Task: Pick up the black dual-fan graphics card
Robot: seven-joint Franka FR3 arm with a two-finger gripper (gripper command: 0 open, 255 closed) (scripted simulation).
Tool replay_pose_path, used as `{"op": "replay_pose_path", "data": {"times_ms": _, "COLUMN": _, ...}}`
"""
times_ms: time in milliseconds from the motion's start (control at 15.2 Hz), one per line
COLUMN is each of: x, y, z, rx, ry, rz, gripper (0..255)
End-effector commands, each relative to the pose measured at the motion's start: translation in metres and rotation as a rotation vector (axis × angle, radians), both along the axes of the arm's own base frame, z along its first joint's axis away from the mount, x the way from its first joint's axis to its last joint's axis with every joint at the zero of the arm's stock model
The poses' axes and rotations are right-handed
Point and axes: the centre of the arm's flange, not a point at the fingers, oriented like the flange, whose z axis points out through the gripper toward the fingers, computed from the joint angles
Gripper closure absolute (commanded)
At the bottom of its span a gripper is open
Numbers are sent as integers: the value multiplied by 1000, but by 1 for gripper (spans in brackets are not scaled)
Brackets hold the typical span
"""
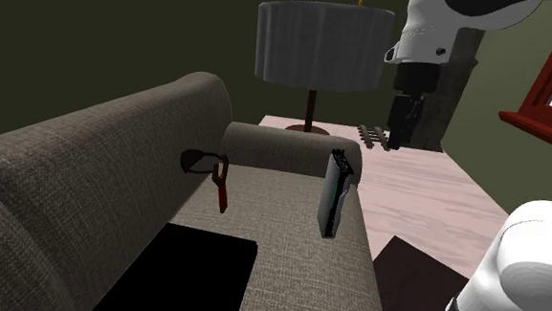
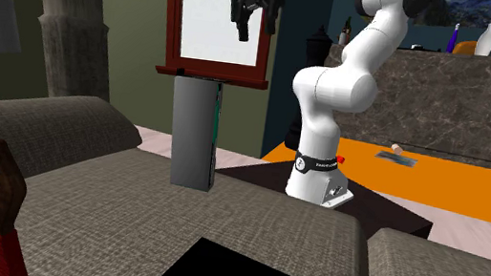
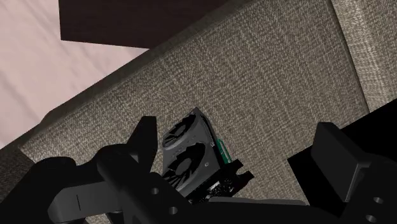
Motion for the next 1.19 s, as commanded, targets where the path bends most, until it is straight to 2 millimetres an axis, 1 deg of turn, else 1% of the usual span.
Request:
{"op": "replay_pose_path", "data": {"times_ms": 0, "x": 0, "y": 0, "z": 0, "rx": 0, "ry": 0, "rz": 0, "gripper": 0}}
{"op": "replay_pose_path", "data": {"times_ms": 264, "x": 14, "y": 36, "z": -34, "rx": -105, "ry": -86, "rz": -267, "gripper": 0}}
{"op": "replay_pose_path", "data": {"times_ms": 462, "x": 32, "y": 58, "z": -61, "rx": -183, "ry": -151, "rz": -468, "gripper": 0}}
{"op": "replay_pose_path", "data": {"times_ms": 594, "x": 47, "y": 68, "z": -79, "rx": -236, "ry": -194, "rz": -601, "gripper": 0}}
{"op": "replay_pose_path", "data": {"times_ms": 660, "x": 51, "y": 71, "z": -83, "rx": -249, "ry": -205, "rz": -634, "gripper": 0}}
{"op": "replay_pose_path", "data": {"times_ms": 1122, "x": 51, "y": 71, "z": -120, "rx": -249, "ry": -205, "rz": -634, "gripper": 0}}
